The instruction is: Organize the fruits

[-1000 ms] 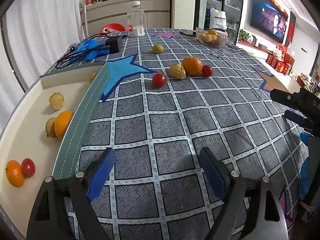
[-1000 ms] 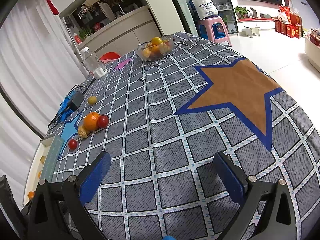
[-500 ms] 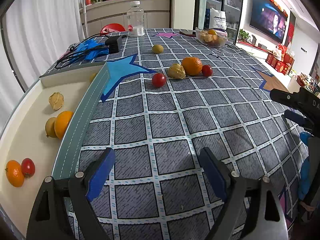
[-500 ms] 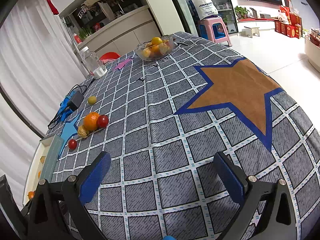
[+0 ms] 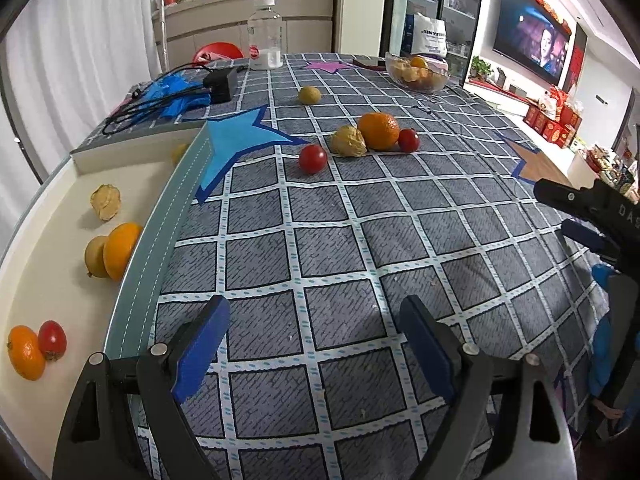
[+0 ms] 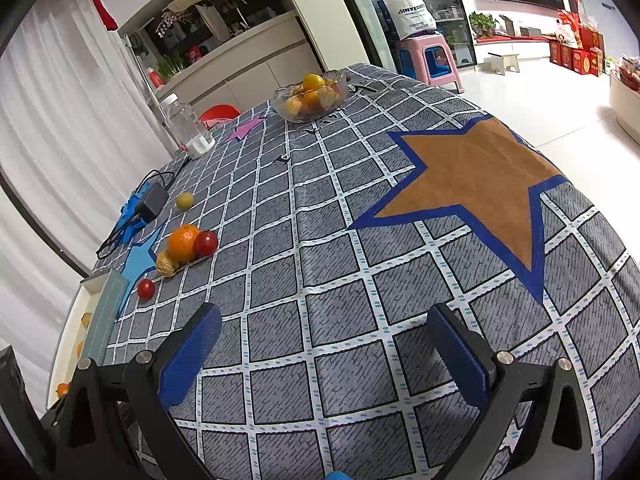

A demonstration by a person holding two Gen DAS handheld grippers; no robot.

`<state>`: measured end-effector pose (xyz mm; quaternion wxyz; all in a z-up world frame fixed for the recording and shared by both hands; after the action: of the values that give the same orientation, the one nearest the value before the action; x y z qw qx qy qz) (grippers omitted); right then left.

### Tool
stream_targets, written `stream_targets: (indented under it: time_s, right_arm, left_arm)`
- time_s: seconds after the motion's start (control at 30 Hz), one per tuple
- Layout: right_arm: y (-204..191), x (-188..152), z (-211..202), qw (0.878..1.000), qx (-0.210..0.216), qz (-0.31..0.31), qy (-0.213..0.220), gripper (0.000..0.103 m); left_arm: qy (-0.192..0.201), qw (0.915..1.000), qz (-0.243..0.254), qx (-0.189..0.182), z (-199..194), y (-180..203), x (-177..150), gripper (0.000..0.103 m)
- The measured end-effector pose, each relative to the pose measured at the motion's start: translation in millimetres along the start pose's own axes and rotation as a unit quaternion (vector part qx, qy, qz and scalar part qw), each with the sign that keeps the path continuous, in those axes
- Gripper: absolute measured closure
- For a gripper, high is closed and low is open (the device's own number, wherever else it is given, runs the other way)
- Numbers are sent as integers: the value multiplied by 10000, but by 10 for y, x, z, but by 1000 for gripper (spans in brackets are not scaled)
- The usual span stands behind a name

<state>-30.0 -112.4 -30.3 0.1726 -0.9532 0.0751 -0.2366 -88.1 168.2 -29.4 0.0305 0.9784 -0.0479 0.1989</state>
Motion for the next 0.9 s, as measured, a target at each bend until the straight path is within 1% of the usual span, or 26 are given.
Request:
stream_targets:
  time_s: [0.07, 0.17, 0.23, 0.3, 0.33, 0.4, 0.47, 0.5, 0.63, 0.7, 0.73, 0.77, 0.9]
  right_arm:
    - [2, -5, -1, 10000, 7, 5, 4, 0]
    - [2, -3, -3, 10000, 8, 6, 4, 0]
    - [0, -1, -3, 10000, 8, 6, 3, 0]
    - [-1, 0, -5, 10000, 10, 7, 3, 0]
    - [0, -2, -9, 10000, 18, 10, 5, 0]
    - [-1, 1, -6, 10000, 18, 10, 5, 0]
    - [2, 0, -10, 10000, 36, 16, 10, 0]
    - [5, 1, -12, 10000, 52, 22, 14, 0]
    - [8, -1, -14, 10000, 57, 24, 15, 0]
    - [9, -1, -15, 10000, 62, 27, 17, 0]
    - [10, -3, -17, 10000, 65, 28, 18, 0]
    - [8, 0, -14, 10000, 64, 29, 18, 0]
    - [9, -2, -18, 10000, 50, 25, 13, 0]
  left_arm:
    - [6, 10000, -12, 13, -40, -7, 57, 14]
    - [126, 9998, 57, 167, -128, 28, 229, 14]
    - [134, 9996, 112, 232, -123, 64, 379, 15]
    - [27, 9996, 102, 279, -43, 88, 553, 19]
    - [-97, 9994, 111, 299, 41, 109, 655, 21]
    - [-295, 9987, 97, 401, 174, 111, 779, 31]
    - [-443, 9975, 25, 555, 320, 86, 907, 37]
    - [-475, 9970, -22, 607, 363, 70, 946, 38]
    - [-412, 9972, -125, 607, 425, 42, 1071, 41]
    - [-382, 9977, -103, 549, 435, 52, 1097, 50]
    - [-373, 9981, -76, 490, 431, 68, 1094, 64]
    - [-373, 9983, -23, 446, 421, 93, 1081, 79]
    - [-316, 9979, 202, 523, 373, 172, 983, 81]
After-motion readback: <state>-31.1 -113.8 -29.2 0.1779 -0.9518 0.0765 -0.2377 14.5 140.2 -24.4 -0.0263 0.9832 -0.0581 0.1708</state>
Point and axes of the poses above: each gripper's, at about its wrist camera, not at the fingertips, and z roughly the way its jaws point, y to its right, x to its top, the point moved 4 cm from there along z, roughly the way its jaws point, and after that the axes turned 15 degrees about -y, right-handed, at the moved point
